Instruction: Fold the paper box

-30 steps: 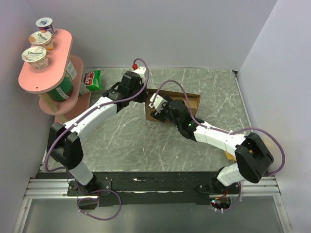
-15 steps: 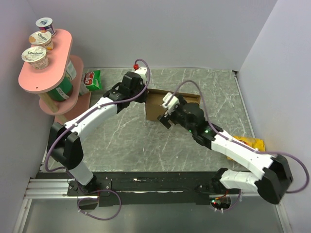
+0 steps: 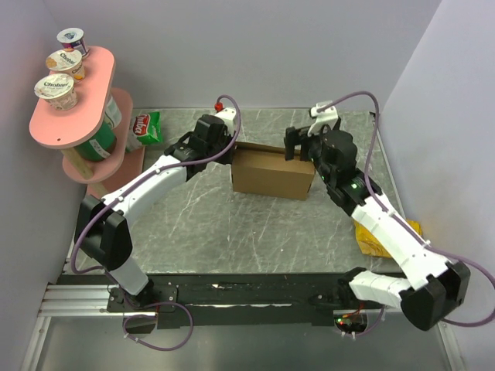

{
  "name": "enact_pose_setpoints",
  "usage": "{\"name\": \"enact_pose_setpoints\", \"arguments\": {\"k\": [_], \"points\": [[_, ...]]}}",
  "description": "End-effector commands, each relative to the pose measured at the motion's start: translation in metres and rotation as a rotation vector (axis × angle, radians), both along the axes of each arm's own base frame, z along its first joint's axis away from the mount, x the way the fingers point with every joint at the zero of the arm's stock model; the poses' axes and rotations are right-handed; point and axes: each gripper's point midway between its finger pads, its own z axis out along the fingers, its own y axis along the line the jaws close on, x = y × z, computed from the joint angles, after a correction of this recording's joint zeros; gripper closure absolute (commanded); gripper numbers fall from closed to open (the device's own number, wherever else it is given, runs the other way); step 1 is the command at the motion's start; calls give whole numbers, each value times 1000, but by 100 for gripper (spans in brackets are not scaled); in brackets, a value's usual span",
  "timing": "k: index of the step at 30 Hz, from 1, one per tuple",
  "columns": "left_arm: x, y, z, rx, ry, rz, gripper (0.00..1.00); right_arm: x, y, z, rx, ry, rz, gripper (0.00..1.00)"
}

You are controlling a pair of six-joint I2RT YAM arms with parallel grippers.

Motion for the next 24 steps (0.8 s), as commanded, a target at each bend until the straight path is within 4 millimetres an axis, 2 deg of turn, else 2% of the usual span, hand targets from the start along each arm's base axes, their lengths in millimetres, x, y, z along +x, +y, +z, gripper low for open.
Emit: {"name": "enact_pose_setpoints", "arguments": {"k": [1,2,4,7,12,17,19,22,23,24], "points": [[-19,1,-22,63,60,-63,99,37,-4,19,89,-46,-142,0],[-18,1,-22,63,58,-64,99,45,-3,21,88,-60,-159,0],[-18,1,-20,58,50,-64,99,65,1,10,63,-50,-191,0],[-17,1,-18,58,47,-64,99,80,1,-12,17,-17,-237,1],[-17,-2,-17,50,52,-73,99,73,4,-40,0,25,-248,1],[-18,-3,-13,33,50,-70,93,60,9,-65,4,79,-252,1],[-19,-4,-12,25,57,-70,83,52,10,-77,4,85,-262,1],[-19,-6,-8,11,56,-70,75,49,8,-97,-5,113,-288,1],[-20,-5,-5,8,52,-68,64,48,8,-102,-16,122,-291,1],[-22,-4,-3,5,48,-68,59,47,8,-105,-22,127,-295,1]]}}
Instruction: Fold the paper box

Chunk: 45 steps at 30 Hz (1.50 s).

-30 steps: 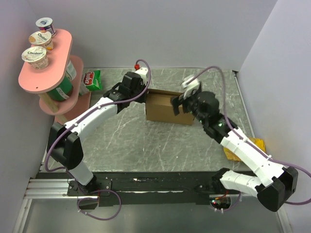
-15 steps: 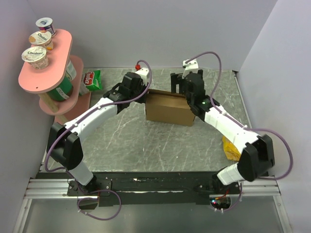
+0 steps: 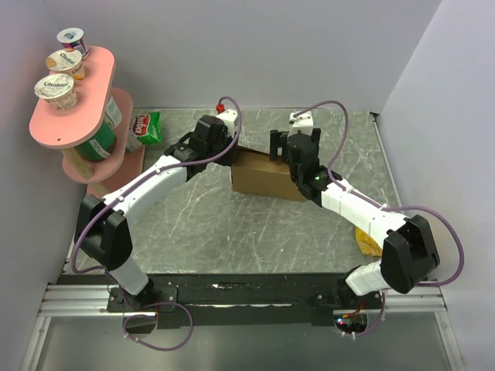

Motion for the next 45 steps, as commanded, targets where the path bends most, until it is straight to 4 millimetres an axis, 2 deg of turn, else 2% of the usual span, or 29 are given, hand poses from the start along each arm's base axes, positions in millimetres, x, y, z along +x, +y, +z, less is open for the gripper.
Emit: {"name": "enact_pose_setpoints", "arguments": {"k": [1,6,11,13,16,19,21,25,28,29,32,34,36,38,40,43,44,45], "points": [[-20,-2,2,-7,40,-44,57,-7,-6,-17,-21,25,-54,1],[-32,6,18,-12,12,-57,36,-10,-7,-21,-30,28,-63,1],[-54,19,19,10,32,-85,24,-13,-9,-24,-33,27,-72,1],[-63,18,24,-12,37,-115,22,-13,-9,-24,-27,21,-74,1],[-74,17,43,-84,25,-158,20,-16,-10,-28,-34,21,-74,1],[-70,21,77,-205,10,-154,20,-21,-12,-34,-41,26,-75,1],[-52,30,103,-311,-24,-100,20,-25,-14,-38,-43,30,-77,1],[-25,35,121,-429,-45,-53,22,-29,-17,-44,-50,25,-82,1],[-7,27,111,-449,-18,-49,29,-30,-18,-48,-52,32,-85,1],[-4,19,100,-462,18,-68,32,-30,-17,-50,-52,34,-84,1],[-3,7,88,-502,76,-113,39,-29,-17,-51,-61,40,-88,0],[-4,5,75,-511,105,-112,40,-29,-17,-53,-60,48,-91,1],[-6,4,76,-526,79,-127,35,-28,-12,-53,-45,51,-72,0],[-8,8,65,-506,82,-114,34,-27,-7,-51,-35,58,-50,1],[-8,12,57,-467,78,-109,32,-29,7,-45,-24,62,39,0],[-14,20,43,-418,89,-106,15,-43,37,-42,6,84,272,0],[-18,23,44,-407,73,-114,7,-49,45,-44,12,100,343,0],[-22,26,42,-392,68,-115,4,-55,49,-45,21,115,392,0]]}}
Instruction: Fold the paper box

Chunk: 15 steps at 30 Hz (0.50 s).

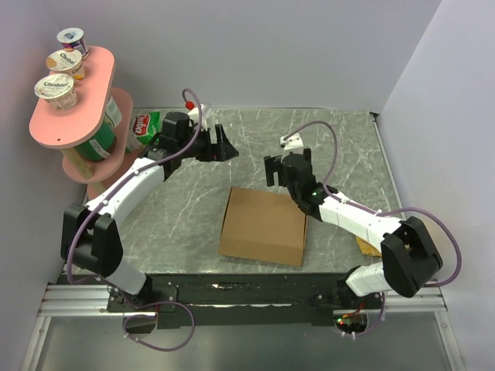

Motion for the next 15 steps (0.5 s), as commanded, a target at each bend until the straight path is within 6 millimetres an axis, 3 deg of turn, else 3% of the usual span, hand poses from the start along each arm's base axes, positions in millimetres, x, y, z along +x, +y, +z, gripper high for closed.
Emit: {"name": "enact_pose_setpoints", "arguments": {"k": [1,3,4,6,8,11,15], "points": [[-15,15,7,59,-106,-21,1,-33,43,23,113,44,351,0],[-24,23,7,82,-123,-12,4,-55,52,25,84,47,508,0],[-31,27,-6,104,-100,-15,4,-79,60,26,92,60,621,0],[-39,33,-12,109,-91,4,4,-116,80,27,14,27,841,0],[-48,37,-24,90,-63,19,4,-140,86,19,-75,42,903,0],[-58,38,-26,27,-30,-5,4,-147,85,3,-139,123,922,0],[-54,48,-9,22,-43,-2,4,-122,85,-1,-144,154,808,0]]}}
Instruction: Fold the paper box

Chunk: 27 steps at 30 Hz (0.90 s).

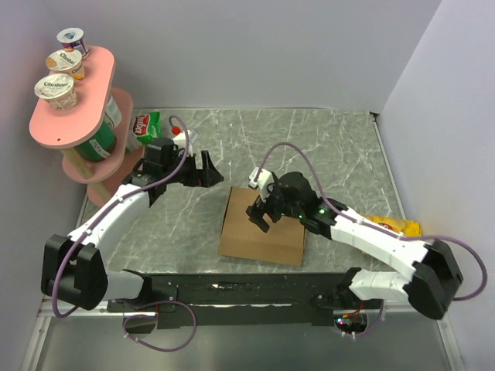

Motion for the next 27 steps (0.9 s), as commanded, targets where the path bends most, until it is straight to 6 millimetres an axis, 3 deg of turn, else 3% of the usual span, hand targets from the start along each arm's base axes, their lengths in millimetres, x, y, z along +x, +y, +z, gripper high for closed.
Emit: {"name": "enact_pose_setpoints", "arguments": {"k": [1,4,10,16,23,27], "points": [[9,5,41,-45,-89,-15,4,26,-2,0,-53,27,-77,1],[14,11,47,-21,-105,-18,4,49,7,9,-27,61,-108,8],[16,14,38,-7,-93,-36,4,88,5,-9,-23,157,-79,26],[18,15,25,5,-71,-52,4,94,3,-35,-39,255,79,35],[16,15,20,7,-69,-79,4,114,-11,-51,16,315,90,44],[16,17,17,14,-63,-78,4,115,-9,-58,22,361,129,49]]}}
